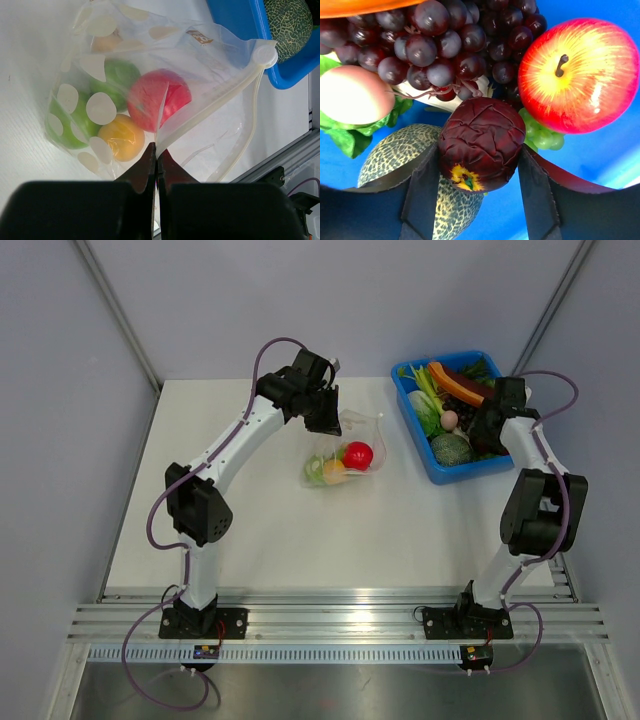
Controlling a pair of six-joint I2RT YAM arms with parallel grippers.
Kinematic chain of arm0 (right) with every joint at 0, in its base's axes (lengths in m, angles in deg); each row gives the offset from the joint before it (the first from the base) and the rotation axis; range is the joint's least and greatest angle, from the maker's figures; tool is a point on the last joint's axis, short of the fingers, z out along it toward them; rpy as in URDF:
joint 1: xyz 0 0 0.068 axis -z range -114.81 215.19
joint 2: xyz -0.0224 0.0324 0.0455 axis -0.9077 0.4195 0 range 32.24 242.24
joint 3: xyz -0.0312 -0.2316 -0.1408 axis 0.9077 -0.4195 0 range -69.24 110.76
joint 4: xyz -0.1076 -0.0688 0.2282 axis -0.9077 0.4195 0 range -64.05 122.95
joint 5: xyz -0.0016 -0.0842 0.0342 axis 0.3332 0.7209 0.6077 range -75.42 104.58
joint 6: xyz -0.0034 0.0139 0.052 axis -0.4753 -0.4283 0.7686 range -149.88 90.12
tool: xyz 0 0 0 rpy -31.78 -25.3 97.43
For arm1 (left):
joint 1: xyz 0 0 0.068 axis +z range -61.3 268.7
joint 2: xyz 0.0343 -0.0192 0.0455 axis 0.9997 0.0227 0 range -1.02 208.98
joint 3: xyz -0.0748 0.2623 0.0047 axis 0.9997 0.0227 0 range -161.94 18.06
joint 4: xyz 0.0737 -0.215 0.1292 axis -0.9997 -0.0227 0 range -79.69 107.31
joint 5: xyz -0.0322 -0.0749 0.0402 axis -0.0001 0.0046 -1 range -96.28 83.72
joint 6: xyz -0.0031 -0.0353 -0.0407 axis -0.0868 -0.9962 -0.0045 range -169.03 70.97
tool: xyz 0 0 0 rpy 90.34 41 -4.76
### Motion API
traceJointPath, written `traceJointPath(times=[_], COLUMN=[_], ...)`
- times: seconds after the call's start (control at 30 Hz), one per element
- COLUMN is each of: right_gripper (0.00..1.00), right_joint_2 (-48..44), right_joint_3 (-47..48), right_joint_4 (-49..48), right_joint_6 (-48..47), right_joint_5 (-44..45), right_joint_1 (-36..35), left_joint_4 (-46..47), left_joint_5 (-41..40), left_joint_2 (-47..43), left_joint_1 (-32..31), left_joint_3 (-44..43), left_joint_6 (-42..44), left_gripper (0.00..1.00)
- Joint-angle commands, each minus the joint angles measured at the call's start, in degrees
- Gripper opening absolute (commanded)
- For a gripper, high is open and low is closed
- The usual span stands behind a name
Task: Place the food in the zip-top bag and seal the zipper
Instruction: Pick up the fake fruit from the bin, then place the fake fruit in the zipper food storage bag.
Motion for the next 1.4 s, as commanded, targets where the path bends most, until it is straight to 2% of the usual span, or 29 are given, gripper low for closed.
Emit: traceJointPath(times=[0.0, 0.27, 0.57, 0.8, 1.07, 1.17, 1.37], right_gripper=[0.43, 0.42, 0.4, 0.41, 0.41, 0.41, 0.44], right_joint_2=[-6.85, -14.86, -26.37, -32.97, -31.93, -28.59, -21.13], right_joint_3=[0.99, 1.61, -2.69, -2.87, -3.23, -2.79, -3.4], right_joint_4=[-1.98, 0.65, 0.91, 2.76, -1.1, -1.72, -5.41], right_joint_6=[0.3, 1.18, 3.82, 5.31, 9.88, 10.06, 11.64], right_joint_5=[0.02, -5.6, -19.84, -18.88, -18.09, -16.42, -16.16], right_joint_1=[0.26, 0.26, -1.58, -16.68, -32.32, -35.85, -38.24], left_joint_4=[2.3, 2.65, 2.82, 2.91, 2.82, 2.74, 2.56], left_joint_5=[1.68, 1.76, 2.03, 1.94, 2.03, 2.03, 2.47], left_joint_2=[-2.17, -1.99, -1.9, -2.17, -2.78, -3.13, -3.66], left_joint_1=[0.3, 0.21, 0.3, 0.3, 0.3, 0.3, 0.3], left_joint_3=[0.19, 0.1, 0.01, 0.1, 0.1, 0.1, 0.54], left_joint_6=[0.37, 0.29, 0.02, -0.42, -0.59, -0.68, -0.42], left_gripper=[0.0, 0.0, 0.0, 0.0, 0.0, 0.0, 0.0])
